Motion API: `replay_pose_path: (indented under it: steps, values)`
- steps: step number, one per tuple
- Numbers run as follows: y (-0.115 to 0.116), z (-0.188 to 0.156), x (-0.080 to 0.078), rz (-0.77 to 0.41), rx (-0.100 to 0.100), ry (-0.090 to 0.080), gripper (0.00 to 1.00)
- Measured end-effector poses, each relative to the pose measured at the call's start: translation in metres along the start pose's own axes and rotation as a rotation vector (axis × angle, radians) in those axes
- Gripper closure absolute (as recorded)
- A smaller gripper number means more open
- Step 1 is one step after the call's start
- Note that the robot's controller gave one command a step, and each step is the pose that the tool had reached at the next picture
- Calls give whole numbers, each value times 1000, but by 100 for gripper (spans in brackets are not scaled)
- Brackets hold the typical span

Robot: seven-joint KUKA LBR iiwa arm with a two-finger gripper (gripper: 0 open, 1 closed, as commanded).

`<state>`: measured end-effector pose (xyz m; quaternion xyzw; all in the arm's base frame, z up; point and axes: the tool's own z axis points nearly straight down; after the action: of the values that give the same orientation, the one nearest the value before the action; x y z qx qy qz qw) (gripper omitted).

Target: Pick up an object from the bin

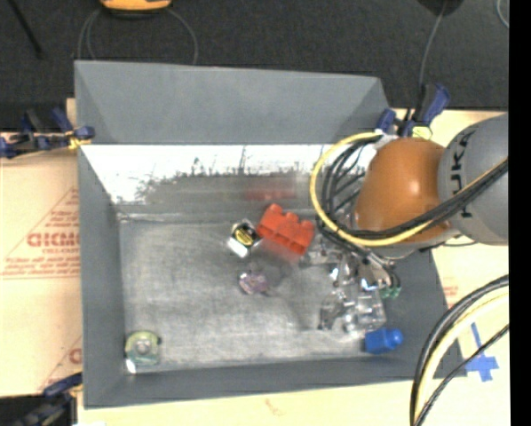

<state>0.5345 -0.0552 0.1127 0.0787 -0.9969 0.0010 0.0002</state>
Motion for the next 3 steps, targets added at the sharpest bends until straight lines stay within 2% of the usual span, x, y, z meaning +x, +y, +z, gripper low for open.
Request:
replay_pose_path:
  steps: [1, 2, 3]
  values:
    - [87, -14, -41, -206, -2, -8, 0]
    - [64, 30, -66, -389, 1, -5, 0]
    - [65, 29, -66, -386, -2, -7, 100]
